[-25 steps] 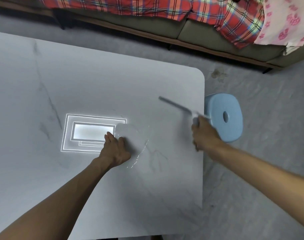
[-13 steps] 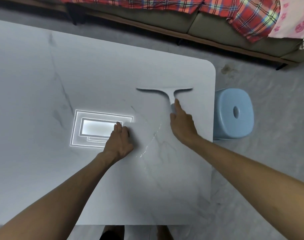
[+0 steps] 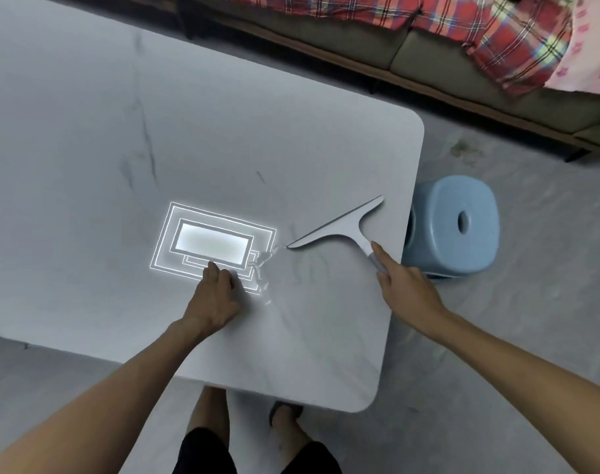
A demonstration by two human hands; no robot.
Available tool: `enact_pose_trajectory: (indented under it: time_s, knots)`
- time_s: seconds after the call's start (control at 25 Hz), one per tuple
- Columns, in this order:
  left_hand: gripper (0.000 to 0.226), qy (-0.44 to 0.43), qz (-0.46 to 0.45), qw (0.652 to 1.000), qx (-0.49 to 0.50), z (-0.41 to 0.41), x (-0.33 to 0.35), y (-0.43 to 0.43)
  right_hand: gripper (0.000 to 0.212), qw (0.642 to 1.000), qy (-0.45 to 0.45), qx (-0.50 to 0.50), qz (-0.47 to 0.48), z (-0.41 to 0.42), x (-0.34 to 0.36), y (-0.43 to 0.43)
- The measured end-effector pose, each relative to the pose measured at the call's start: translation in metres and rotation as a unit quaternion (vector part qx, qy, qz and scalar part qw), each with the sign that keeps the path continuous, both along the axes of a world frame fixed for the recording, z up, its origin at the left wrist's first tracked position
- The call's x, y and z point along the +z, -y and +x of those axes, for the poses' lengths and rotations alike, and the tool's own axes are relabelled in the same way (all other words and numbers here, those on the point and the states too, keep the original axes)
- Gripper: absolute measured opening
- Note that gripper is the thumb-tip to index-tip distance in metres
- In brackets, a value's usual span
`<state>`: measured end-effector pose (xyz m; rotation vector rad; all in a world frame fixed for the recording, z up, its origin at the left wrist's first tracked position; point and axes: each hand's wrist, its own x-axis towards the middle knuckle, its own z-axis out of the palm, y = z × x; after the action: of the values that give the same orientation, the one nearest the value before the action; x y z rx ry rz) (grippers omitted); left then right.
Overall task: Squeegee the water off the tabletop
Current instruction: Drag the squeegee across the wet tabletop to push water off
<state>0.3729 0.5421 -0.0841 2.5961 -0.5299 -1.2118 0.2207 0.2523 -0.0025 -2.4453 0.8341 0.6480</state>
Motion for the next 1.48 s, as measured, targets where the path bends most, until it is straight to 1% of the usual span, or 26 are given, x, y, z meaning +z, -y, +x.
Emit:
enact_pose_trajectory:
  time_s: [0.12,0.2,0.28,0.4,0.48,0.6,0.68,0.8,0.84,0.92,1.0,1.08,1.16,1.24,1.32,1.4,1.48]
  knots:
    - [0.027,-0.001,-0.011,0.999,0.046,-0.026,0.013,0.001,0.057,1.000,-0.016,0.002,0.008,-0.034,0.011,0.009]
    - [0.024,-0.027,-0.002,0.998,0.056,-0.034,0.017,-0.003,0.054,0.999,-0.010,-0.029,0.030,-0.044,0.016,0.014]
    - [0.023,-0.047,-0.006,0.996,0.072,-0.047,0.028,-0.009,0.051,0.999,0.010,-0.040,0.028,-0.055,0.029,0.020]
    - [0.023,-0.031,-0.003,0.995,0.096,-0.054,0.033,-0.027,0.048,0.999,0.032,-0.025,0.013,-0.062,0.042,0.016]
    - [0.020,-0.013,-0.008,0.992,0.125,-0.054,0.034,-0.039,0.046,0.999,0.037,0.035,-0.003,-0.063,0.049,-0.004]
    - [0.019,0.014,-0.016,0.980,0.197,-0.054,0.034,-0.066,0.047,0.981,0.009,0.195,-0.003,-0.054,0.050,-0.051]
    - [0.021,0.024,-0.012,0.971,0.239,-0.053,0.032,-0.089,0.048,0.950,-0.019,0.309,0.030,-0.042,0.037,-0.092]
    - [0.024,0.028,0.001,0.961,0.274,-0.050,0.032,-0.123,0.038,0.878,-0.004,0.475,0.055,-0.020,0.010,-0.160]
    - [0.025,0.031,0.003,0.960,0.278,-0.049,0.032,-0.132,0.035,0.859,0.010,0.509,0.053,-0.013,0.000,-0.179]
    - [0.021,0.033,0.001,0.958,0.283,-0.046,0.033,-0.144,0.030,0.842,0.036,0.538,0.036,0.007,-0.017,-0.206]
    - [0.019,0.027,-0.007,0.959,0.281,-0.043,0.030,-0.151,0.027,0.853,0.053,0.520,0.012,0.029,-0.027,-0.216]
    - [0.021,0.017,-0.013,0.964,0.264,-0.042,0.025,-0.151,0.032,0.875,0.053,0.481,-0.010,0.048,-0.031,-0.209]
    - [0.023,0.007,-0.019,0.971,0.238,-0.043,0.020,-0.144,0.035,0.889,0.050,0.454,-0.034,0.054,-0.031,-0.193]
    - [0.022,-0.002,-0.028,0.976,0.215,-0.045,0.018,-0.132,0.033,0.905,0.046,0.421,-0.048,0.049,-0.030,-0.176]
    - [0.022,-0.012,-0.040,0.981,0.188,-0.048,0.015,-0.118,0.031,0.934,0.032,0.353,-0.053,0.039,-0.029,-0.157]
    - [0.021,-0.001,-0.042,0.991,0.130,-0.050,0.010,-0.105,0.030,0.962,0.026,0.264,-0.064,0.026,-0.027,-0.131]
    - [0.028,0.015,-0.019,0.998,0.057,-0.053,0.002,-0.095,0.029,0.974,0.020,0.208,-0.083,0.009,-0.024,-0.109]
